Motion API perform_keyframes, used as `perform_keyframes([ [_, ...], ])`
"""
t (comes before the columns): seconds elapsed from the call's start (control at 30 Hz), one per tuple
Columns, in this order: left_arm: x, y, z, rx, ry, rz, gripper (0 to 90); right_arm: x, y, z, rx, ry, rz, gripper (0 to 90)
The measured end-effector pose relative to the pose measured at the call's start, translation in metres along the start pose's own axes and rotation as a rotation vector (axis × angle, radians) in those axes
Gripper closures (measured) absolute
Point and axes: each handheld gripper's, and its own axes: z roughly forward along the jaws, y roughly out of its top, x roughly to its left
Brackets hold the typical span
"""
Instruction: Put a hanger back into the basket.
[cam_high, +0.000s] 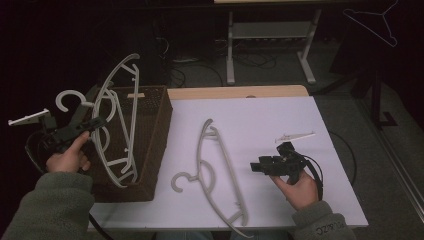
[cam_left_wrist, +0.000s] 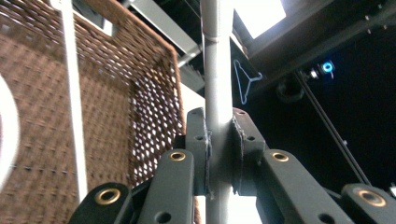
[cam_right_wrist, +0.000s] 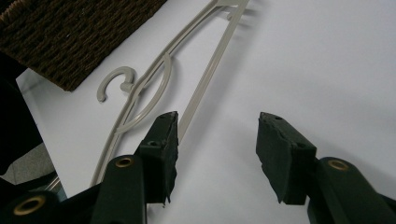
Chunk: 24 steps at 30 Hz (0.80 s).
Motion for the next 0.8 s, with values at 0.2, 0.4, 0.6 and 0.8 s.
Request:
perform_keyframes([
  [0.2,0.013,0.009,-0.003,-0.046,0.043,-0.023,79.6,-0.001,-0.001,0.0,0.0,0.003,-0.005,47.5],
  [0.4,0.026,0.012,0.0,-0.075,0.091,-0.043,79.5,-0.001,-0.001,0.001,0.003,0.004,-0.009,47.4],
  [0.6,0.036,0.009,0.007,-0.067,0.145,-0.038,79.5,-0.001,-0.002,0.001,0.003,0.006,0.004,47.4],
  [0.8,0.044,0.003,0.011,-0.035,0.202,-0.037,79.4,-0.002,-0.002,0.0,-0.002,0.008,-0.001,47.4],
])
